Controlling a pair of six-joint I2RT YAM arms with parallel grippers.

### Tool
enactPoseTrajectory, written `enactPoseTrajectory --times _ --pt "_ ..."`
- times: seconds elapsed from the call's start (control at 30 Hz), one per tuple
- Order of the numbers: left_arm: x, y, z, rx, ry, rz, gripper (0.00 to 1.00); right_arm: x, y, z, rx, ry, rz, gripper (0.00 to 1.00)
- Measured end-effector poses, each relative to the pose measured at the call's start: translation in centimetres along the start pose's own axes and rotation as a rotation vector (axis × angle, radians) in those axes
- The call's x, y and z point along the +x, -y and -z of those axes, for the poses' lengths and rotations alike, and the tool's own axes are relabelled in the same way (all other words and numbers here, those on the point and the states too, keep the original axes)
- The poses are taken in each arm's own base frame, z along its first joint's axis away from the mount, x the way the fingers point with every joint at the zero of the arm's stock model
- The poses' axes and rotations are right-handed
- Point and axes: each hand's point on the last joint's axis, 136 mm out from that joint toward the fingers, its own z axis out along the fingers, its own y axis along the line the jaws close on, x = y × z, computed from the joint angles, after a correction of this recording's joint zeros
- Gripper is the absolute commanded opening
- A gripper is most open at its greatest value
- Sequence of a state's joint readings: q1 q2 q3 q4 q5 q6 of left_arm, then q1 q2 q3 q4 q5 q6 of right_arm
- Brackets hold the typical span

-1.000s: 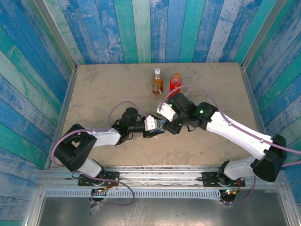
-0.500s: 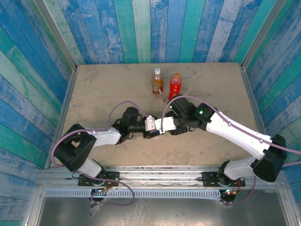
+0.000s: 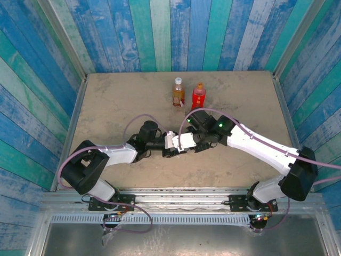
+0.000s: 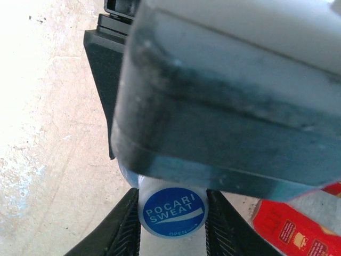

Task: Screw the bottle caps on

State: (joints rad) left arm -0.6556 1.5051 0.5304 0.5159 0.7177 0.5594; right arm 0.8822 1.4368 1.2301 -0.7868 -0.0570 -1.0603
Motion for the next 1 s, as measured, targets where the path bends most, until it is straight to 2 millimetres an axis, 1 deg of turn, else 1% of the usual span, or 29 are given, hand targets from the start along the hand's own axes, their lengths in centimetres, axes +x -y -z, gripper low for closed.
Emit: enactPoseTrajectory --times 0.07,0.2,0.3,0.33,0.37,0.4,0.47,0.5,0.53,0.6,0.67,0.73,0.77,0.8,0.87,0.9,0.93,0.97,1.0 --pt "0.0 0.0 0.0 0.001 0.000 -0.001 0.62 0.0 0.0 0.0 -0.001 0.000 -0.011 0.22" --pt "0.0 0.0 0.0 0.003 0.002 -0.002 0.62 -0.1 -0.1 0.1 -0.003 0.009 -0.078 0.09" --pt "-0.2 0.1 0.0 0.007 0.006 -0.003 0.62 -0.2 -0.1 0.2 0.017 0.031 -0.229 0.10" --pt "-0.2 0.1 0.0 0.008 0.008 -0.005 0.62 -0.2 -0.1 0.3 0.025 0.040 -0.318 0.09" --pt "-0.2 0.1 0.0 0.008 0.008 -0.004 0.62 -0.2 -0.1 0.3 0.031 0.048 -0.397 0.06" --pt "-0.2 0.0 0.0 0.007 0.008 -0.004 0.62 -0.2 0.0 0.2 0.038 0.053 -0.523 0.01" --pt "-0.2 -0.1 0.0 0.002 0.006 0.002 0.62 -0.1 0.2 0.2 0.047 0.056 -0.768 0.01" --pt "-0.2 -0.3 0.0 -0.003 0.004 0.006 0.62 0.0 0.3 0.1 0.048 0.056 -0.935 0.02" --pt "-0.2 -0.3 0.0 -0.006 0.001 0.010 0.62 0.0 0.3 0.1 0.046 0.056 -1.068 0.02" --pt "0.0 -0.2 0.0 -0.002 -0.006 0.019 0.62 0.0 0.0 -0.2 0.042 0.047 -1.272 0.06" --pt "0.1 -0.1 0.0 0.002 -0.010 0.023 0.62 0.0 -0.1 -0.3 0.049 0.032 -1.410 0.12" --pt "0.1 -0.1 0.0 0.000 -0.007 0.021 0.62 0.1 0.0 -0.1 0.063 0.021 -1.470 0.22" --pt "-0.1 -0.2 0.0 -0.001 -0.002 0.016 0.62 0.2 0.1 0.1 0.071 0.016 -1.479 0.33" --pt "-0.3 -0.3 0.0 -0.004 0.004 0.010 0.62 0.3 0.2 0.3 0.078 0.012 -1.467 0.41" --pt "-0.5 -0.5 0.0 -0.009 0.009 0.000 0.62 0.1 0.6 0.7 0.078 0.020 -1.401 0.53" --pt "-0.4 -0.4 0.0 -0.007 0.007 0.001 0.62 -0.1 0.8 1.1 0.076 0.034 -1.331 0.56" --pt "-0.4 -0.4 0.0 -0.006 0.006 0.000 0.62 -0.3 1.0 1.4 0.072 0.046 -1.263 0.61" --pt "-0.4 -0.4 0.0 -0.006 0.005 -0.001 0.62 -0.6 1.1 1.9 0.067 0.064 -1.171 0.63" --pt "-0.4 -0.4 0.0 -0.005 0.005 -0.002 0.62 -0.8 0.9 2.4 0.056 0.079 -1.067 0.63"
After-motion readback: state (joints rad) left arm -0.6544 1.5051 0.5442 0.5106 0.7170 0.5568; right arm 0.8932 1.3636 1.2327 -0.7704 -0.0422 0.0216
